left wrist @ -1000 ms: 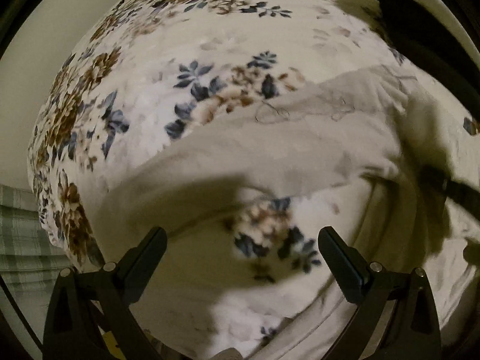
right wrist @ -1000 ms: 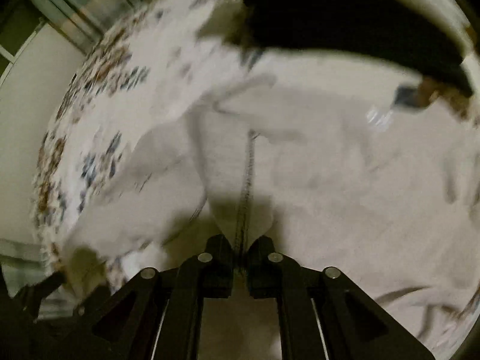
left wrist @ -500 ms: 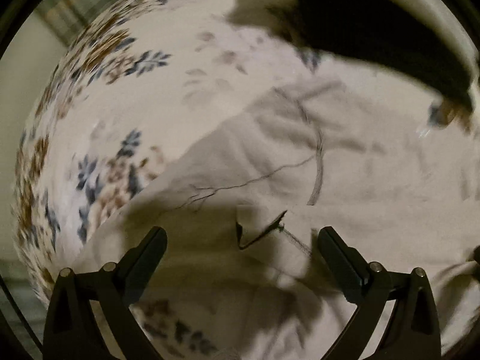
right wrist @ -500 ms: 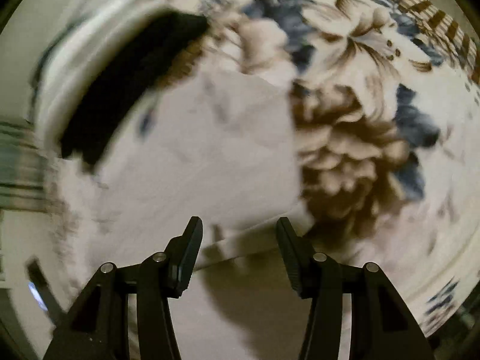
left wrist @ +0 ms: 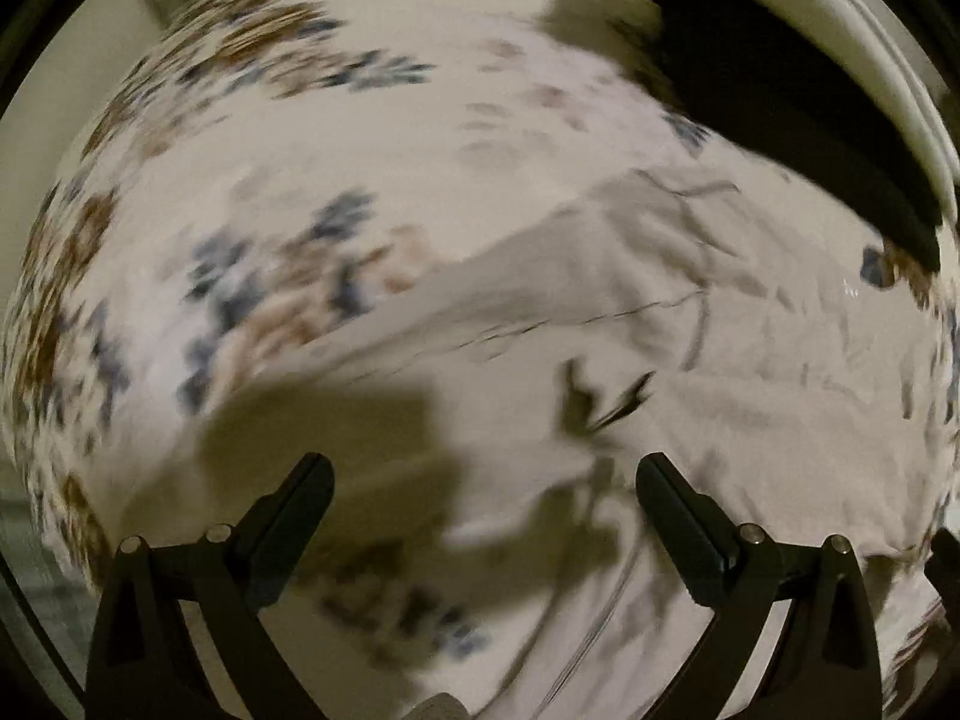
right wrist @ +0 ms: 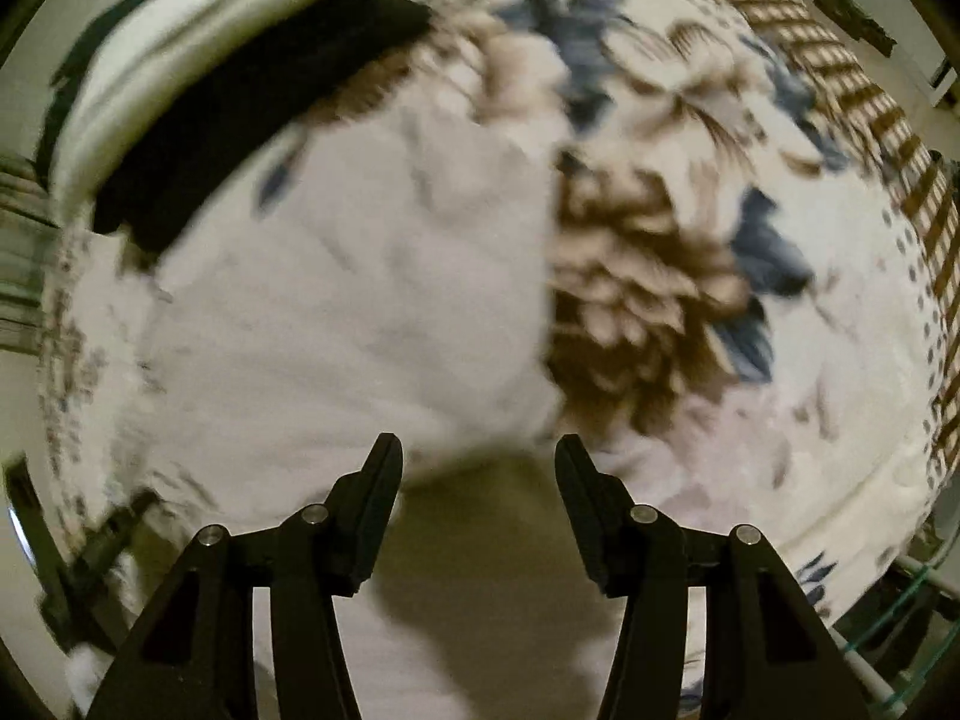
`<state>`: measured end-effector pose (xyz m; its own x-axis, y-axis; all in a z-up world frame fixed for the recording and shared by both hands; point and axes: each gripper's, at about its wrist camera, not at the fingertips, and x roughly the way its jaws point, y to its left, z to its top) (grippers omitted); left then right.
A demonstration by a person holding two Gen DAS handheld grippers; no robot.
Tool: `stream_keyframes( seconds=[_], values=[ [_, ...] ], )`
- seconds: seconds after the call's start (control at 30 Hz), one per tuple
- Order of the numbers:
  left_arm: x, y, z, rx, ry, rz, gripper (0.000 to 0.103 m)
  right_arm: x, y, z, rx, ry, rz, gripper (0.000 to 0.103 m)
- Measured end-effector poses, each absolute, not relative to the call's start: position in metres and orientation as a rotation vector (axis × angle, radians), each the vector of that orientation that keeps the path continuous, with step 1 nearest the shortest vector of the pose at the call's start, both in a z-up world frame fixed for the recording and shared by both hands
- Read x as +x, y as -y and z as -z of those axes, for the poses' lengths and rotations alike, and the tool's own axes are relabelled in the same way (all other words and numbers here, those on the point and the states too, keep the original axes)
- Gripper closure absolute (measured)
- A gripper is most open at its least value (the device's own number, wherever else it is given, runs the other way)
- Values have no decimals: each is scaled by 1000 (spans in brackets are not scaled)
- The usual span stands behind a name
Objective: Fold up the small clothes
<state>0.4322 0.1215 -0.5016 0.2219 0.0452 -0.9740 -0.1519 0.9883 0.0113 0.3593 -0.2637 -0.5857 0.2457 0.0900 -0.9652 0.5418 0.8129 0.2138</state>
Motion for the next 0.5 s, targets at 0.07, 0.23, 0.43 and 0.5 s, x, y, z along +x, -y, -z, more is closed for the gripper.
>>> stream_keyframes(
  seconds=[0.07,0.23,0.43,0.5],
  values=[
    [414,-145,496,-139,-1351,-183,0,370,248,575,599,-1299,274,47],
    [354,-218,503,-281,-1416,-367,0,407,178,580,555,-1358,82,47],
    [315,-276,520,-392,-1445,-503,0,459,73,621,416,-1450,-150,47],
    [311,-285,519,-402,-1431,-509,0,469,51,637,378,-1475,-189,47]
  ],
)
